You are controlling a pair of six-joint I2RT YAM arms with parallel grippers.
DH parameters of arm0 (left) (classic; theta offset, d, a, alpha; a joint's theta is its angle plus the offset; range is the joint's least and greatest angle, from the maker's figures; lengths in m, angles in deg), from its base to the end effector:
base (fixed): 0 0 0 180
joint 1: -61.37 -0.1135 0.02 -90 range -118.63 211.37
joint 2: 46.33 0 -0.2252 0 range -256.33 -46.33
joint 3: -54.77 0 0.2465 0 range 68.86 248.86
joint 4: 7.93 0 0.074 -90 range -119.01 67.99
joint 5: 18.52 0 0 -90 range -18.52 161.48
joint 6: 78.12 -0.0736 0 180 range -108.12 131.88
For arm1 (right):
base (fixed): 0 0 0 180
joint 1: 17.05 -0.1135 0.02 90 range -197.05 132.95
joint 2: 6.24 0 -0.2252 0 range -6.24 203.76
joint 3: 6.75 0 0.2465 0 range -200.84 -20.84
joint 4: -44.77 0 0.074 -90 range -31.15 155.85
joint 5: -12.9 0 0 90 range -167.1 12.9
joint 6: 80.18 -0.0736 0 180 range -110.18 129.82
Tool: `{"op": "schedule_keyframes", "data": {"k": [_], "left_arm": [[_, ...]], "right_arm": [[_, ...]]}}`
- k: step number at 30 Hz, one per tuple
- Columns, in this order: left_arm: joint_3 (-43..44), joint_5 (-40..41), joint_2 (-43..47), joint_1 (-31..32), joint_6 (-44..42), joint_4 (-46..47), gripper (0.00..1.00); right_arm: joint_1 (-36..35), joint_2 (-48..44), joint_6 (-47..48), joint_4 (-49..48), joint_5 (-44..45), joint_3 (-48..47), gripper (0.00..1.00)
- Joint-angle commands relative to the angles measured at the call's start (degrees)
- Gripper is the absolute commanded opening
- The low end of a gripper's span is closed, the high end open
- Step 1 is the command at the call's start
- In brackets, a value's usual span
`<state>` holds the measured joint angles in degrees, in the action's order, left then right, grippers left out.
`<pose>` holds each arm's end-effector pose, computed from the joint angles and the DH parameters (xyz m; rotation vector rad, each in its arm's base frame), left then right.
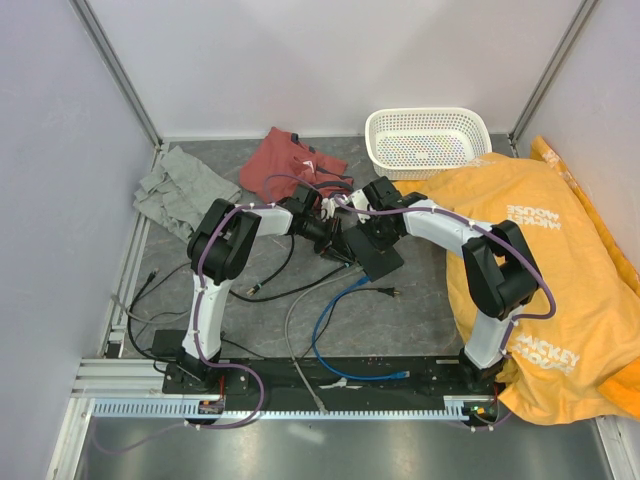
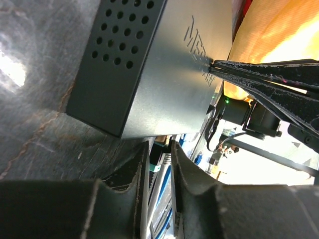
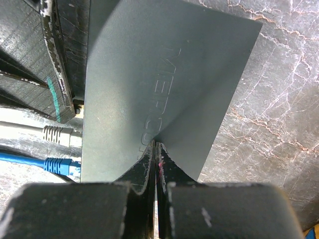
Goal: Pull the plug from the switch port
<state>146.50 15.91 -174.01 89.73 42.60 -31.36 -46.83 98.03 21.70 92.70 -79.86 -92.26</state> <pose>0.3373 -0.2511 0.0475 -0.3276 -2.6570 1.5723 0.3170 0.1855 0.1170 -0.9882 2.5589 0.1533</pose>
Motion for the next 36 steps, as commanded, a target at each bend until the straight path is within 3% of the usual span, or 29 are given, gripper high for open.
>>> {"op": "schedule_keyframes", "data": {"k": [1,26,36], "left_arm": [[1.45,7.49,-1.26,-0.06,1.19,2.58,0.02],[1.46,23.31,2.17,-0.5,-6.38,-12.98,0.02],[1.98,23.49,1.99,-0.41,-6.37,-13.07,0.02]], "right_arm": [[-0.45,2.96,0.51,1.58,1.71,-0.21,0.0],[-0.63,4.28,0.78,1.22,3.82,-0.04,0.0],[-0.72,4.63,0.6,1.14,3.56,-0.48,0.0]]}}
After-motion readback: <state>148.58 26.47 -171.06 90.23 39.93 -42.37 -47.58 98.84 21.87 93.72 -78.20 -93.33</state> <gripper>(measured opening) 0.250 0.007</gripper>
